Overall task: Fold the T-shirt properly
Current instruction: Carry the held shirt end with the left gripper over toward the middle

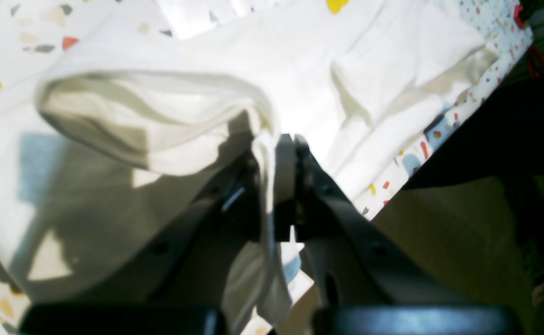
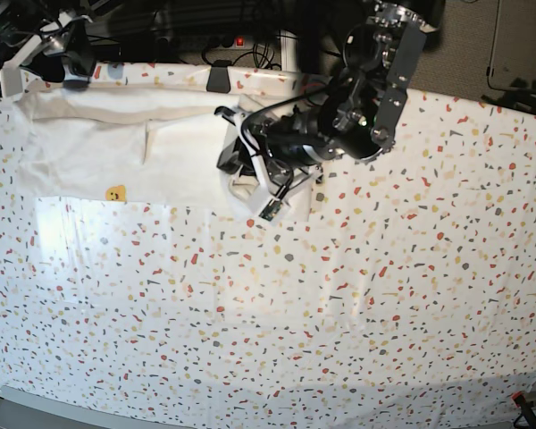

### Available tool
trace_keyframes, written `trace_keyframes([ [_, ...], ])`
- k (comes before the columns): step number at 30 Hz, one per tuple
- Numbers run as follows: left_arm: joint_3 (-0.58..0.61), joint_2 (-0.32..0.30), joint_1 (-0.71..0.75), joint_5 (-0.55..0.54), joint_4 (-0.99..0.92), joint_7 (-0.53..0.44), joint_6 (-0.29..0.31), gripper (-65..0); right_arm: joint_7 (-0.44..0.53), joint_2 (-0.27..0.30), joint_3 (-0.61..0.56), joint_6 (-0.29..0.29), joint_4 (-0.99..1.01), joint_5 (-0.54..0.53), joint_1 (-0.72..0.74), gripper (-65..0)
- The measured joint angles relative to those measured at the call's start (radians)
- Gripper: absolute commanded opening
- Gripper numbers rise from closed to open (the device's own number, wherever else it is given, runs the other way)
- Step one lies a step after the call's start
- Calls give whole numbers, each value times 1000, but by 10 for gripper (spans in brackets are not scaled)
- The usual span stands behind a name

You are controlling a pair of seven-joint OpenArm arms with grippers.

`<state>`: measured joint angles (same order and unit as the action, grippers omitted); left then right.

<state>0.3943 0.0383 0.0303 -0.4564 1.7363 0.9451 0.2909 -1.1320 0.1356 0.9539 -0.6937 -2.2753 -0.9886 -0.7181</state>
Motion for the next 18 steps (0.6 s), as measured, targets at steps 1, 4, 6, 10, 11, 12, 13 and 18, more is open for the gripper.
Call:
trace_keyframes([
  [1, 0, 0, 0, 0, 0, -5, 0, -650, 0, 0, 0, 0, 0, 0, 0, -336],
  [4, 0, 0, 0, 0, 0, -15, -19, -650, -4, 0, 0, 0, 0, 0, 0, -336],
  [6, 0, 0, 0, 0, 0, -14, -19, -650, -4, 0, 0, 0, 0, 0, 0, -336],
  [10, 0, 0, 0, -61, 0, -11, -19, -548, -4, 0, 0, 0, 0, -1, 0, -336],
  [11, 0, 0, 0, -77, 0, -10, -19, -476, -4, 0, 0, 0, 0, -1, 0, -336],
  [12, 0, 1, 0, -88, 0, -11, -18, -418, -4, 0, 0, 0, 0, -1, 0, -336],
  [13, 0, 1, 0, -92, 0, -11, -17, -381, -4, 0, 0, 0, 0, -1, 0, -336],
  [18, 0, 0, -3, -143, 0, 0, -18, -366, -4, 0, 0, 0, 0, -2, 0, -336],
])
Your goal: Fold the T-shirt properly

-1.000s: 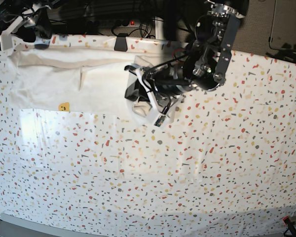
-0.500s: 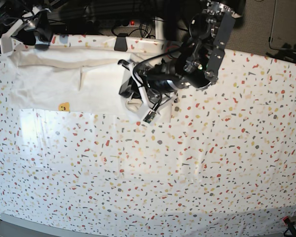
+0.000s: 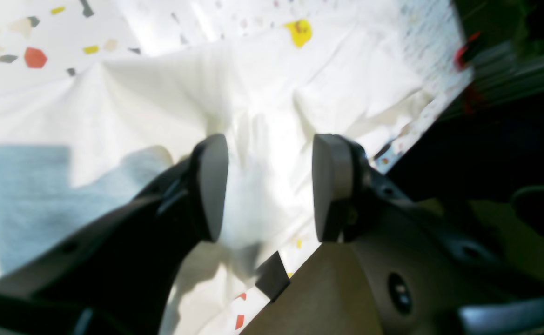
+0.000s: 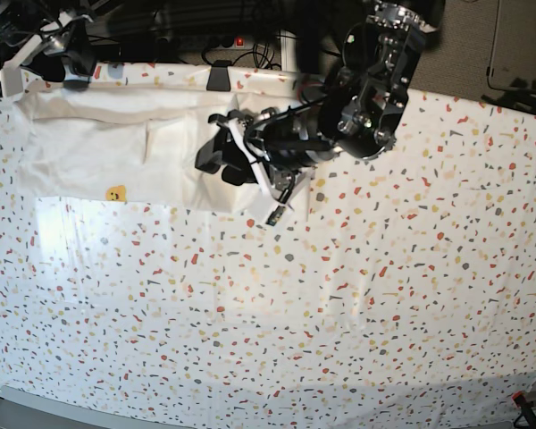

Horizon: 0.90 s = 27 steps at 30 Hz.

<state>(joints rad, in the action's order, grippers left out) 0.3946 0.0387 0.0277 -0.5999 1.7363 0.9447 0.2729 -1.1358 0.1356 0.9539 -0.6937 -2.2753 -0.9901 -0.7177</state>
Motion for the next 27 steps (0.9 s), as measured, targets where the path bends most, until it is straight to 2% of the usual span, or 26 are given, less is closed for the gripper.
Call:
trace_keyframes([
  [4, 0, 0, -9, 9, 0, 0, 1, -366, 0, 0, 0, 0, 0, 0, 0, -336],
  [11, 0, 0, -31, 104, 0, 0, 4, -366, 2, 0, 0, 0, 0, 16, 0, -335],
  [14, 0, 0, -34, 140, 0, 0, 3, -366, 82, 3, 0, 0, 0, 139, 0, -335],
  [16, 0, 0, -34, 138, 0, 0, 4, -366, 101, 16, 0, 0, 5, 243, 29, -335],
  [19, 0, 0, -36, 136, 0, 0, 3, -366, 130, 45, 1, 0, 57, 319, 115, -336],
  [23, 0, 0, -36, 136, 0, 0, 3, -366, 114, 105, 1, 15, 192, 313, 253, -336],
  [27, 0, 0, -36, 136, 0, 0, 3, -366, 77, 205, 1, 29, 418, 319, 367, -336],
])
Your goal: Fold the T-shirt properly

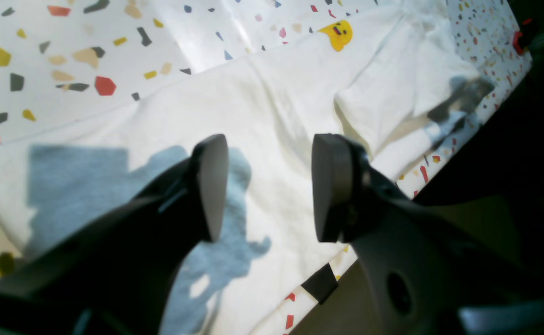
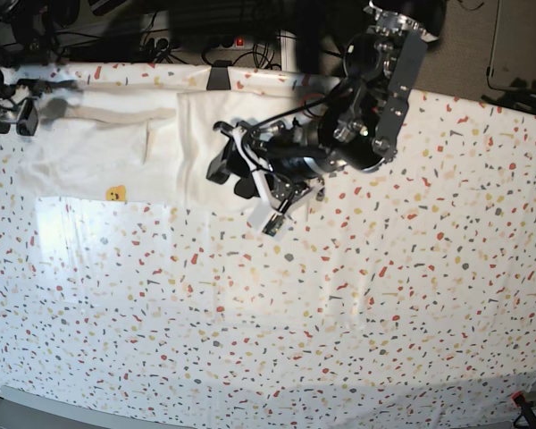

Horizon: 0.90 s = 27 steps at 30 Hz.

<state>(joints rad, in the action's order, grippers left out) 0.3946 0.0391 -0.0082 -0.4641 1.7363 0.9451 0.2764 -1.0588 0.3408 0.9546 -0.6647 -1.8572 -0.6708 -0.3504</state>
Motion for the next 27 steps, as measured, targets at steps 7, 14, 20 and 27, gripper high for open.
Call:
trace_keyframes([
  [7, 0, 0, 0, 0, 0, 0, 0, -366, -27, 194, 0, -16, 451, -91, 134, -336],
  [14, 0, 0, 0, 0, 0, 0, 3, -366, -19, 352, 1, -29, 863, -191, 294, -336],
  [20, 0, 0, 0, 0, 0, 0, 3, -366, -68, 401, 0, -28, 1147, -311, 397, -336],
  [27, 0, 0, 0, 0, 0, 0, 4, -366, -90, 404, -129, -29, 1201, -321, 409, -336],
])
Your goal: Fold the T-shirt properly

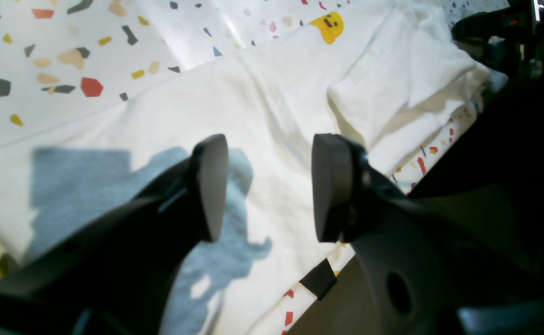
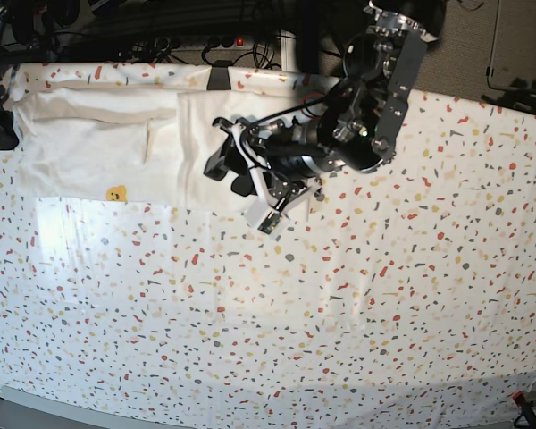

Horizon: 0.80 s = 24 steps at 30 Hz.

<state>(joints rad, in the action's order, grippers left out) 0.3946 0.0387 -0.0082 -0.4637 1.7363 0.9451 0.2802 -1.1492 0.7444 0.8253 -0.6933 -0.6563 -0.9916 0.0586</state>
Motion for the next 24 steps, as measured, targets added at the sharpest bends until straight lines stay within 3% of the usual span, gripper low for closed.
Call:
trace_keyframes([
  [9, 0, 0, 0, 0, 0, 0, 0, -366, 14, 16, -238, -3, -6, -118, 5, -335],
  [11, 0, 0, 0, 0, 0, 0, 0, -366, -50, 15, -264, -4, -7, -174, 6, -335],
  [14, 0, 0, 0, 0, 0, 0, 0, -366, -235, 0, -273, -3, -5, -295, 16, -335],
  [18, 0, 0, 0, 0, 0, 0, 0, -366, -251, 0, -277, -3, -4, -441, 10, -335],
  [24, 0, 0, 0, 0, 0, 0, 0, -366, -244, 6, -277, -3, -5, -399, 13, -335],
])
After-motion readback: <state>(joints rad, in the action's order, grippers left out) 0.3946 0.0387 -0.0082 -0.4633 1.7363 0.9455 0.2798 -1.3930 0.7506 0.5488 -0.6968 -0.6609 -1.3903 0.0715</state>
